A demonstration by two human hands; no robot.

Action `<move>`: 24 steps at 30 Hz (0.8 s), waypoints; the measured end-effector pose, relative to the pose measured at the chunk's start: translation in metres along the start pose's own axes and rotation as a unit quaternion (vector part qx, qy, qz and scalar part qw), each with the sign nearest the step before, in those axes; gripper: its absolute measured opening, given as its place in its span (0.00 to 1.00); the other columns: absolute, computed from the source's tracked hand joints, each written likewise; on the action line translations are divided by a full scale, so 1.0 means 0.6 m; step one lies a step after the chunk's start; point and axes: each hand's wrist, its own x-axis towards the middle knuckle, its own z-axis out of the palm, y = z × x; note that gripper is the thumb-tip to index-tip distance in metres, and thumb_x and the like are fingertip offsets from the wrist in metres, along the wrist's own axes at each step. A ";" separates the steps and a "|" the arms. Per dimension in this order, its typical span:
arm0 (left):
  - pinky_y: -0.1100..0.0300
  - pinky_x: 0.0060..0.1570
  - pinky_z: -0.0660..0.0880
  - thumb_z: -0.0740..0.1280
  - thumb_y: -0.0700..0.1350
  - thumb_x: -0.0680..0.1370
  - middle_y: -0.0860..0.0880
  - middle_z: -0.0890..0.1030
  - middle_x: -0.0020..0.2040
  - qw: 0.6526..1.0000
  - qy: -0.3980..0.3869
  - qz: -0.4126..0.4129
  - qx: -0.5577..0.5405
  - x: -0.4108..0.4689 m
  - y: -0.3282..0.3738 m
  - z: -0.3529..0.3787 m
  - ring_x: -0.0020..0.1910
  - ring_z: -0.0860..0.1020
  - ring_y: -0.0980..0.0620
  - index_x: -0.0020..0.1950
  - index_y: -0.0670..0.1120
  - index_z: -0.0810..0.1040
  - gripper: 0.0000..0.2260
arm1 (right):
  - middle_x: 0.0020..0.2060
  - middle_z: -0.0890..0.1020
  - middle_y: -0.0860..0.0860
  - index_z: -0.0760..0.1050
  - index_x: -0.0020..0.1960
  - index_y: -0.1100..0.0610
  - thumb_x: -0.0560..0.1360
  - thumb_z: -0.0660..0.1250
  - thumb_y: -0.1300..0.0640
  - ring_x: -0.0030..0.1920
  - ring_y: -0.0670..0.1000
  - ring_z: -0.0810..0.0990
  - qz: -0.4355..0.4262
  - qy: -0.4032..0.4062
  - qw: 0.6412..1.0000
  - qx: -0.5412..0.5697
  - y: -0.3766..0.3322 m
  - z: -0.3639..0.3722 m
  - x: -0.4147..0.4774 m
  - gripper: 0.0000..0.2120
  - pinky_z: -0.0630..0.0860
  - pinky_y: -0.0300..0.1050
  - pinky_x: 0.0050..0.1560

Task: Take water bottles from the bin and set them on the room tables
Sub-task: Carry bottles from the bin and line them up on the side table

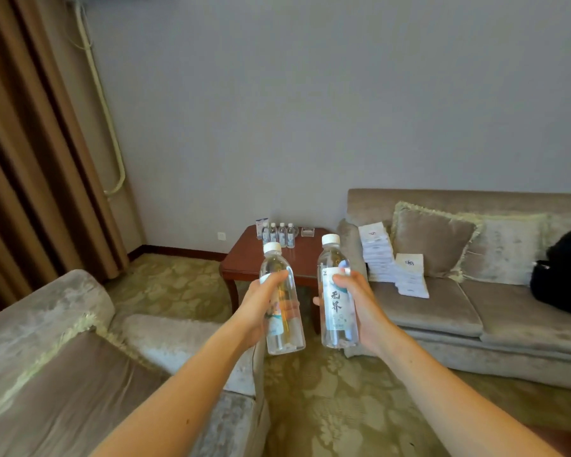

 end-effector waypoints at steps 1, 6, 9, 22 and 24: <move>0.53 0.39 0.81 0.67 0.52 0.78 0.39 0.82 0.56 1.000 -0.010 -0.008 -0.009 0.027 0.008 -0.003 0.51 0.84 0.42 0.63 0.47 0.72 0.16 | 0.49 0.84 0.58 0.69 0.64 0.52 0.79 0.66 0.55 0.48 0.59 0.85 0.003 0.005 1.000 0.002 -0.002 -0.001 0.026 0.14 0.80 0.50 0.42; 0.53 0.41 0.82 0.65 0.50 0.79 0.41 0.80 0.47 0.997 -0.045 -0.047 -0.029 0.158 0.023 -0.010 0.44 0.81 0.46 0.61 0.41 0.77 0.16 | 0.47 0.82 0.58 0.70 0.67 0.58 0.78 0.67 0.51 0.47 0.57 0.83 0.014 0.020 1.000 0.002 -0.001 -0.017 0.153 0.21 0.78 0.50 0.44; 0.54 0.42 0.82 0.63 0.52 0.79 0.44 0.79 0.43 0.993 -0.061 -0.069 -0.067 0.239 0.028 -0.011 0.41 0.79 0.47 0.54 0.43 0.78 0.13 | 0.46 0.82 0.58 0.77 0.61 0.58 0.75 0.66 0.43 0.46 0.56 0.82 0.055 0.019 0.998 0.014 0.000 -0.029 0.236 0.22 0.77 0.49 0.44; 0.52 0.45 0.80 0.64 0.58 0.79 0.46 0.79 0.41 0.998 -0.060 -0.009 -0.016 0.672 0.081 0.051 0.40 0.80 0.50 0.65 0.46 0.74 0.21 | 0.55 0.85 0.55 0.77 0.63 0.48 0.73 0.70 0.41 0.54 0.55 0.85 0.046 -0.071 0.992 -0.098 -0.065 -0.120 0.680 0.21 0.80 0.54 0.56; 0.49 0.51 0.80 0.68 0.59 0.75 0.46 0.81 0.44 0.999 -0.032 -0.005 0.001 0.735 0.081 0.059 0.43 0.81 0.49 0.66 0.44 0.72 0.26 | 0.53 0.85 0.54 0.78 0.60 0.47 0.75 0.69 0.44 0.53 0.54 0.84 0.037 -0.076 0.987 -0.134 -0.075 -0.140 0.744 0.15 0.78 0.56 0.60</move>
